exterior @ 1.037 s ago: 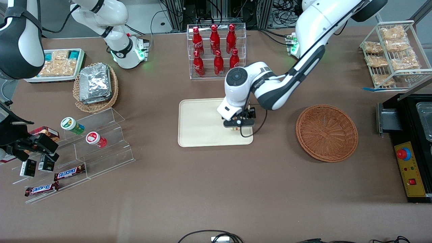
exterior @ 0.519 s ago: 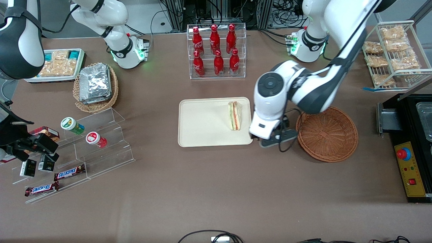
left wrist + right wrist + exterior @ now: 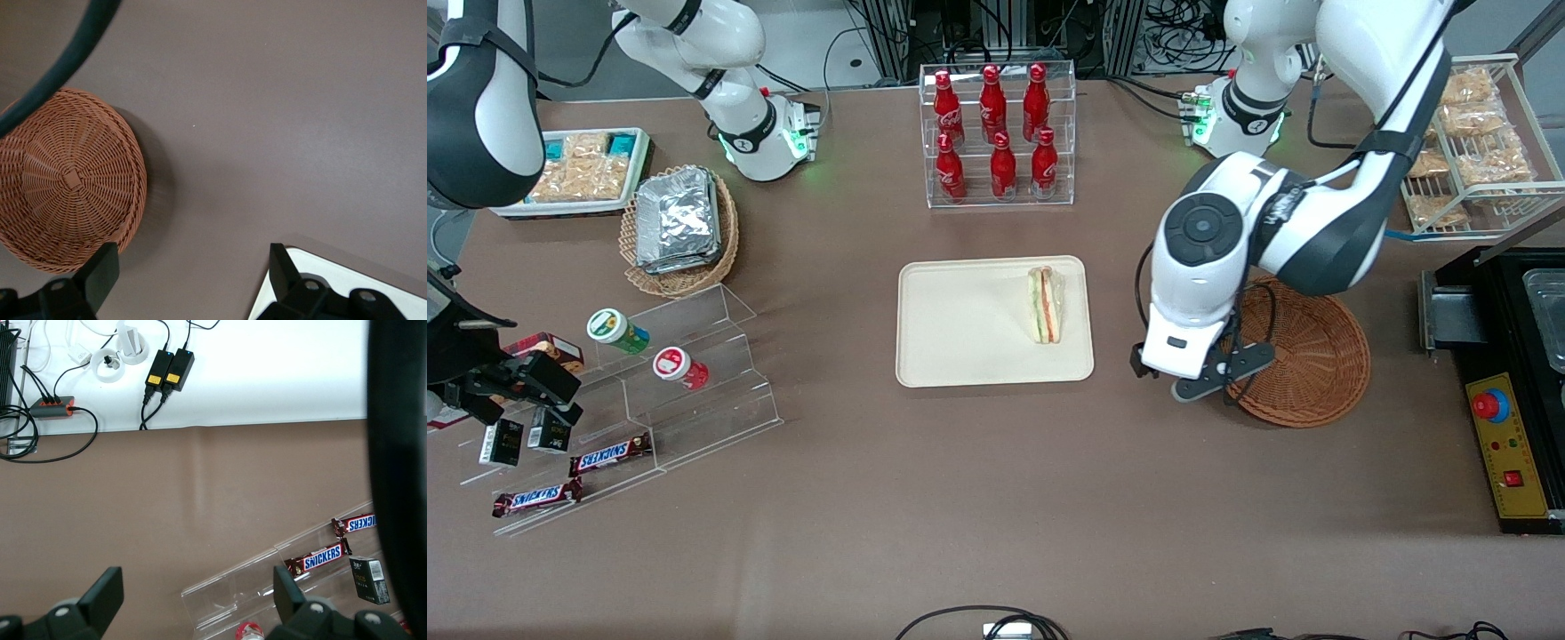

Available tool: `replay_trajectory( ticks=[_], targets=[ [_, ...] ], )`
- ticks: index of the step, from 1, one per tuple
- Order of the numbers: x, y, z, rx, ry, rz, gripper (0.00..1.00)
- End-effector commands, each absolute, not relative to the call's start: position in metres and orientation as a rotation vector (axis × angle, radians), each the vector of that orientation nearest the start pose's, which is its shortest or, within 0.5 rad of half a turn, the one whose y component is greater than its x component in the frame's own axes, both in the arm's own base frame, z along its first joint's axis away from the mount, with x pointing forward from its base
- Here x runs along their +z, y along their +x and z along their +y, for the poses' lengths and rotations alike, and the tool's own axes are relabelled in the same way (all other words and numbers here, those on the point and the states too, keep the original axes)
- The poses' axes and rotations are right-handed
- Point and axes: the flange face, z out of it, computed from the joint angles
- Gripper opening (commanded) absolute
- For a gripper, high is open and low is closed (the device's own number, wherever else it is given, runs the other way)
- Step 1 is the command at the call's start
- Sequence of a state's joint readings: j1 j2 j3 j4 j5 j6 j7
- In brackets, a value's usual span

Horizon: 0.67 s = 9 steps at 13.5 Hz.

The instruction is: Place sandwich from basket to tray

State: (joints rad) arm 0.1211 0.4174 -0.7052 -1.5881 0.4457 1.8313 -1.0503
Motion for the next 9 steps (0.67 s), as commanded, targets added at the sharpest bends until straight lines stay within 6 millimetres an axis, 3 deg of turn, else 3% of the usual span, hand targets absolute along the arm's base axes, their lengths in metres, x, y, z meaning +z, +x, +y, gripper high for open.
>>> replay_trajectory(
  ticks=[1,6,9],
  targets=[
    [0.478,0.592,-0.233,-0.078,-2.966,-0.528,0.99],
    [0.542,0.583,-0.133,0.037,-3.033,-0.358,1.00],
    [0.575,0.567,-0.077,0.100,-3.075,-0.234,1.00]
  ],
)
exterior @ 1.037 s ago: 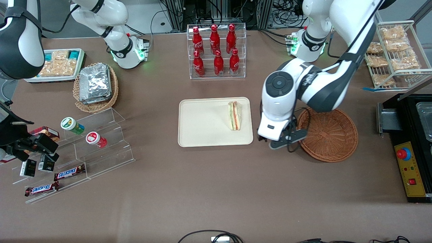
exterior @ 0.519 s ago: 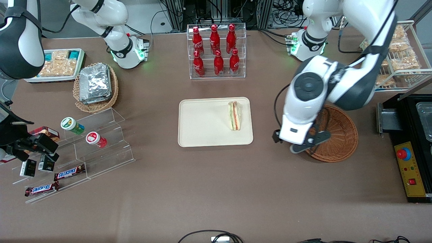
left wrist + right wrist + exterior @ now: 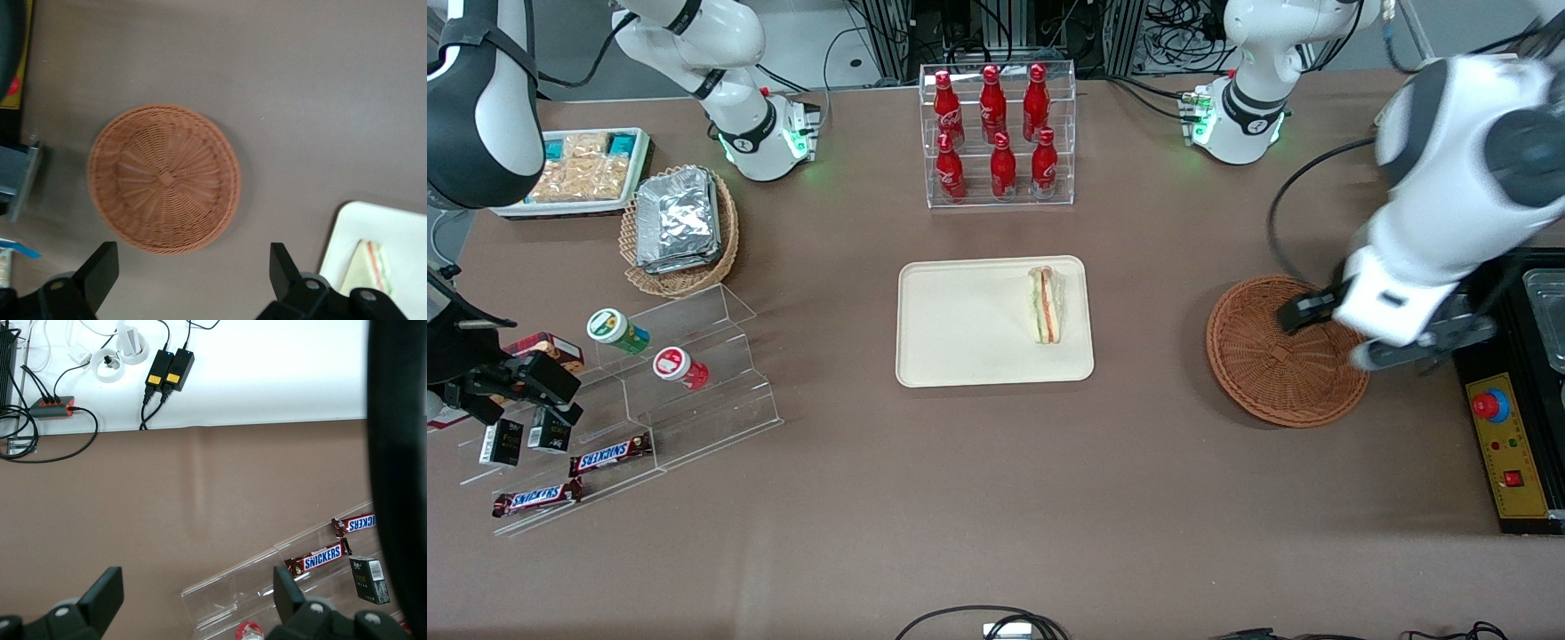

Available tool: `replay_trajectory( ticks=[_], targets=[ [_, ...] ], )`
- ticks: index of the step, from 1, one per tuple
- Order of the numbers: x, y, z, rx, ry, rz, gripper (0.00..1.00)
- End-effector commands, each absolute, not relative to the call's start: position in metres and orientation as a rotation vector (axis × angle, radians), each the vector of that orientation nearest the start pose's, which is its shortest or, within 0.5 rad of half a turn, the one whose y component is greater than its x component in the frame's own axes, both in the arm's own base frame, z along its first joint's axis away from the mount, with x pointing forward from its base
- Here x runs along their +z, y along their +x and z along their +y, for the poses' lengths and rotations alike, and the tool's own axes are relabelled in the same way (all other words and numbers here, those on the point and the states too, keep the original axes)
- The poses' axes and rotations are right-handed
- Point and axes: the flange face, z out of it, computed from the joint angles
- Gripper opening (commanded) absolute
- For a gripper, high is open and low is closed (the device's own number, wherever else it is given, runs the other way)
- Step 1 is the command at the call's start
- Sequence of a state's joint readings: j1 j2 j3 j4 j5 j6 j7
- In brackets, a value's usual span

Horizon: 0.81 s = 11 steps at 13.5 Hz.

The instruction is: Place sandwich from basket to tray

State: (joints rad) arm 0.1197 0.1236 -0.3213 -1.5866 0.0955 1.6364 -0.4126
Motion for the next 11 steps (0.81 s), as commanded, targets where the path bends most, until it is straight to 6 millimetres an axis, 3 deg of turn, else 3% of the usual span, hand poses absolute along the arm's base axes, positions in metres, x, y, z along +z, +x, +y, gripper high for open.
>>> replay_trajectory(
  ticks=[1,4,7,11],
  targets=[
    [0.584,0.560,-0.066,0.115,-3.074,-0.200,1.00],
    [0.607,0.543,-0.042,0.132,-3.075,-0.061,1.00],
    [0.619,0.534,-0.042,0.125,-3.113,0.053,1.00],
    [0.622,0.532,-0.040,0.132,-3.111,0.156,1.00]
  ],
)
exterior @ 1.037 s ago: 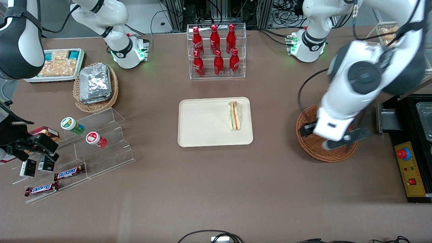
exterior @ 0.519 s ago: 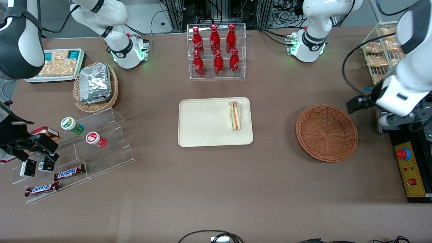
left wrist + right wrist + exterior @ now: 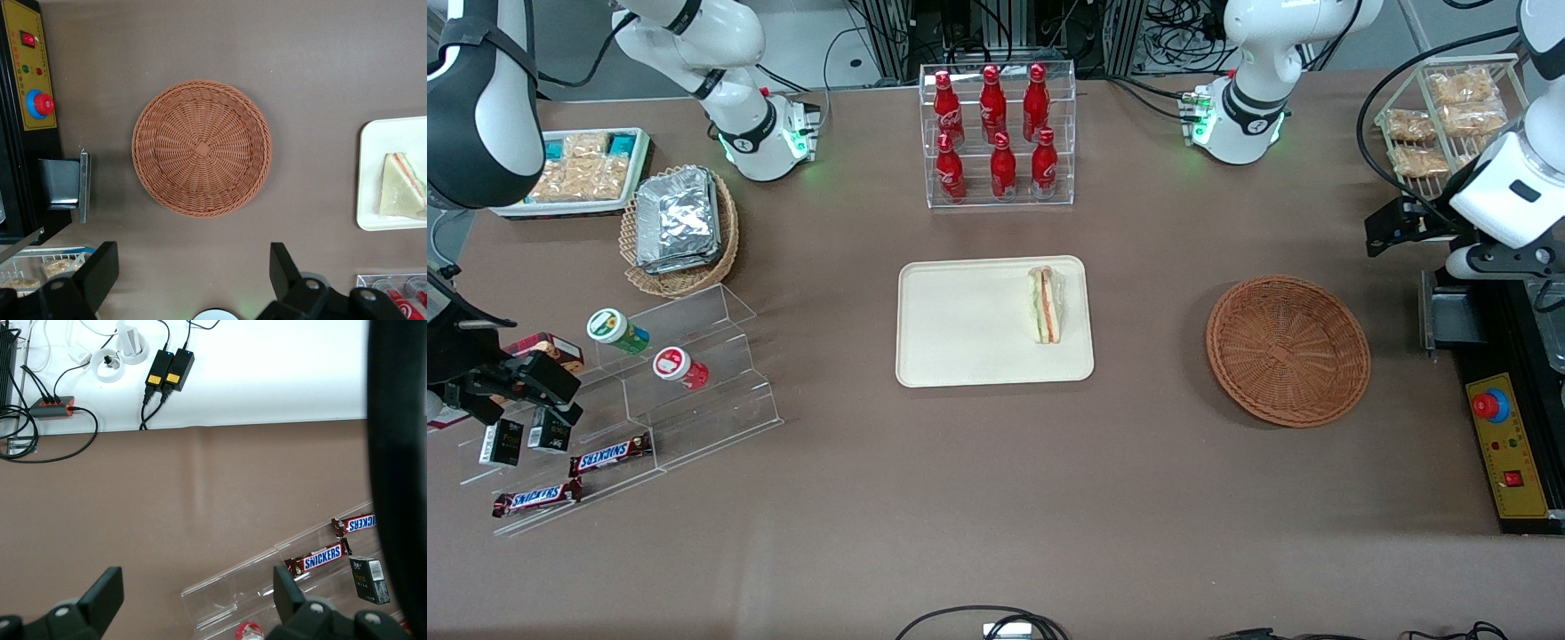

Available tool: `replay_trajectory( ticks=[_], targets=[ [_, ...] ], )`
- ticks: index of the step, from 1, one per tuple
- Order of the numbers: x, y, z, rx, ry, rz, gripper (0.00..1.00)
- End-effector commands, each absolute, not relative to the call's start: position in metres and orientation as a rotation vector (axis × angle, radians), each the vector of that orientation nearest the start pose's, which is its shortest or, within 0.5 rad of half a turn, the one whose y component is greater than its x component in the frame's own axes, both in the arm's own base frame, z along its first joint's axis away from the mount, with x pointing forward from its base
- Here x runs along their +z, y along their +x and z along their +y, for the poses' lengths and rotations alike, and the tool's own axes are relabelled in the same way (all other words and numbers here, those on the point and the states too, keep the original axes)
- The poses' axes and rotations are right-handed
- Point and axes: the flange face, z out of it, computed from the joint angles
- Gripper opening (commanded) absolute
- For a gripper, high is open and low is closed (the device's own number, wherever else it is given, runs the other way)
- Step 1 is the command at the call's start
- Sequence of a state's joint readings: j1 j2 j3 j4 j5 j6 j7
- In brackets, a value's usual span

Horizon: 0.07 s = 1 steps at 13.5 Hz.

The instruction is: Place sandwich from basket to tray

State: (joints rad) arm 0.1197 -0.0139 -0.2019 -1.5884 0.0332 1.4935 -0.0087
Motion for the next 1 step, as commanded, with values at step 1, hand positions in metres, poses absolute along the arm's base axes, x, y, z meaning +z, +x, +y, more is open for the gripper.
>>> replay_trajectory(
  ticks=[1],
  targets=[
    [0.6209,0.5322,-0.0402,0.134,-3.111,0.156,1.00]
  ],
)
